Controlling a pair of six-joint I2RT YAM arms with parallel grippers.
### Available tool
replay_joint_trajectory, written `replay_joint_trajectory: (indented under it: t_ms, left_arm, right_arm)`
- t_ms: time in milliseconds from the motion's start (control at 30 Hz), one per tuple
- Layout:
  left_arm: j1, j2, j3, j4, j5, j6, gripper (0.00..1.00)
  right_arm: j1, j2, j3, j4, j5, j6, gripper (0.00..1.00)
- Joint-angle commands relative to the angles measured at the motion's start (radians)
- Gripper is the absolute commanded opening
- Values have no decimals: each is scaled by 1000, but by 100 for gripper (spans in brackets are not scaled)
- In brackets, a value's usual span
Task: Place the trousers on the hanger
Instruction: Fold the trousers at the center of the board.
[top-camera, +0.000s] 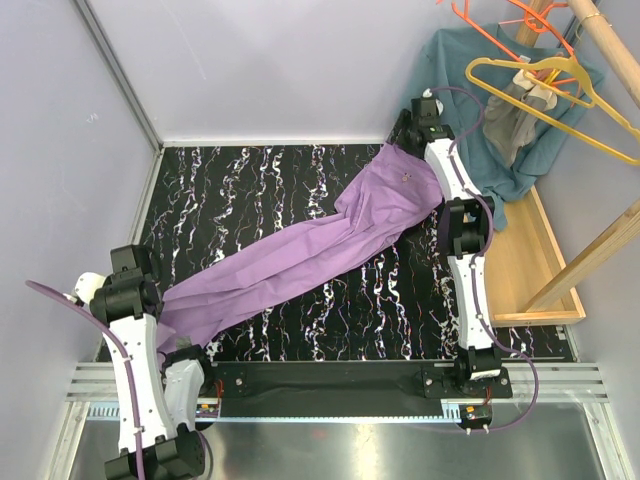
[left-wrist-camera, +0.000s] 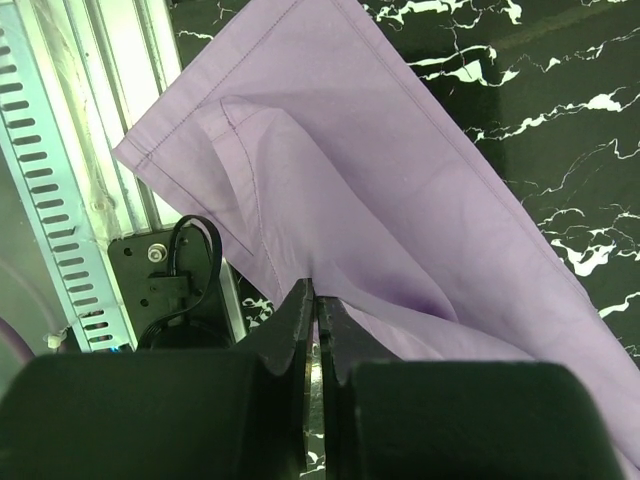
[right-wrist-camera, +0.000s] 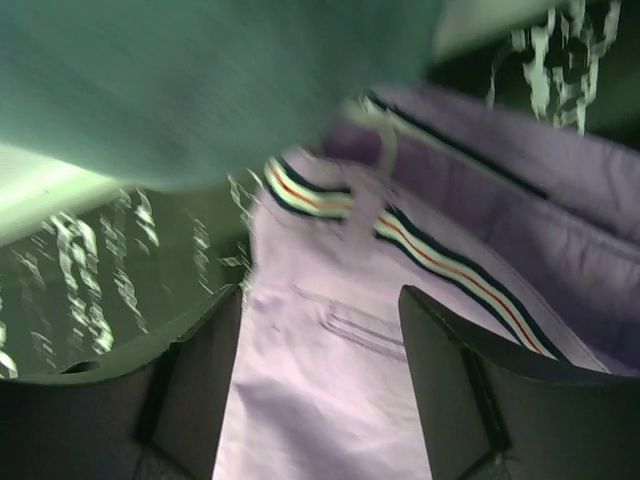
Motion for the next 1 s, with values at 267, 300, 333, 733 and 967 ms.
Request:
replay_joint_trajectory:
  t_ms: [267,300,333,733,967]
  left_arm:
    - [-2,-25,-18,-178,19,1,4]
    - [-2,-27,-17,-178,20,1,4]
    - [-2,-29,-15,-178,20,1,4]
    - [-2,-6,-8,-166,16,14,4]
    - [-2,-12,-17,-169,11,20,4]
  right_arm:
    - [37,50,97,154,139,69,61]
    - [39,53,94,147,144,70,60]
    - [43,52,95,135,167,69,59]
    - [51,88,91,114,232,14,65]
    - [51,164,149,153,250,12,53]
